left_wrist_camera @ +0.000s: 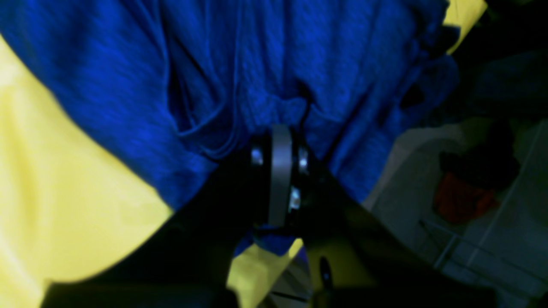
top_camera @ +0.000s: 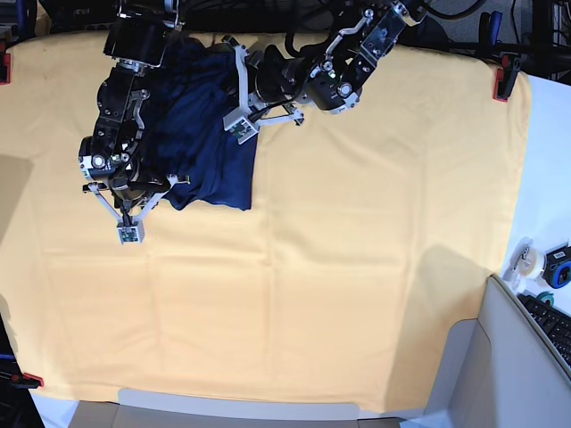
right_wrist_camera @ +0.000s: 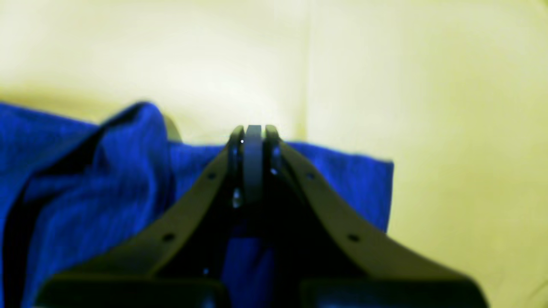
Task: Fold the T-shirt properly
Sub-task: 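Fold the lifted edge over the bundle and release with the right gripper, then move the right gripper to the bundle's side and grasp its edge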
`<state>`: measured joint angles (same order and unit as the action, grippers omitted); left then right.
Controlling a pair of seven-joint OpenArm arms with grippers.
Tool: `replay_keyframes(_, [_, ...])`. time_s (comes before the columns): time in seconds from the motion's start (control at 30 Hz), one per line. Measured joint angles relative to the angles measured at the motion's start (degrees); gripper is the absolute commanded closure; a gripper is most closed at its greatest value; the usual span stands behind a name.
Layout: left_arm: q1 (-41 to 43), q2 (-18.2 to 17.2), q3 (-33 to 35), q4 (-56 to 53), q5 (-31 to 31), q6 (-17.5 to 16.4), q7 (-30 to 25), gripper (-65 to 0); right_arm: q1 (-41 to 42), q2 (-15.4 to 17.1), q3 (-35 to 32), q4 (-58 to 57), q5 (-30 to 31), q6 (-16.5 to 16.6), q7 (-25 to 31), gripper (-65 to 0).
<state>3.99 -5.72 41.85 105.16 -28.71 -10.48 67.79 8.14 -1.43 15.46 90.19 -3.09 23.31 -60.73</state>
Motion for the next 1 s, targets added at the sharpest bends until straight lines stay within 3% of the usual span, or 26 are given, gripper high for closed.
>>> replay_keyframes(0.13, [-0.1, -0.1, 0.0, 1.6, 0.0, 0.1, 0.4, 0.0, 1.2, 0.0, 0.0, 1.4, -0.1, 0.0, -0.3, 0.0])
replay_keyframes(0.37, [0.0, -4.8, -1.3, 11.1, 0.0, 0.5, 0.6, -1.7, 2.4, 0.1, 0.3, 11.4, 0.1, -0.2, -0.3, 0.0])
replay_keyframes(0.47, [1.0, -4.4, -4.9, 13.0, -0.4, 5.3, -0.8, -7.1, 1.6, -0.4, 4.6, 16.2, 0.3, 0.2, -0.6, -1.6])
replay_keyframes(0.57, [2.5, -5.2, -7.1, 12.8, -0.3, 8.2, -3.0, -11.1, 0.9, 0.1, 10.1, 20.6, 0.5, 0.0, -7.3, -10.6])
replay_keyframes(0.67, [5.2, -6.4, -9.7, 12.9, -0.4, 8.9, -5.5, -13.5, 0.6, 0.7, 15.7, 21.8, 8.0, 0.2, -13.5, -21.7])
replay_keyframes(0.73, [7.0, -6.5, -12.4, 12.9, -0.3, 8.9, -7.2, -14.5, -0.7, 3.4, 17.7, 21.5, 16.4, 0.3, -18.0, -27.1])
replay_keyframes(0.87, [8.2, -6.5, -15.7, 12.9, -0.4, 9.0, -8.0, -16.1, -3.6, 8.9, 23.7, 17.1, 33.4, 0.3, -20.2, -33.3])
replay_keyframes(1.0, [8.2, -6.4, -17.1, 12.9, -0.4, 8.8, -8.0, -16.1, -3.8, 13.6, 29.6, 5.4, 49.6, 0.2, -19.7, -37.3])
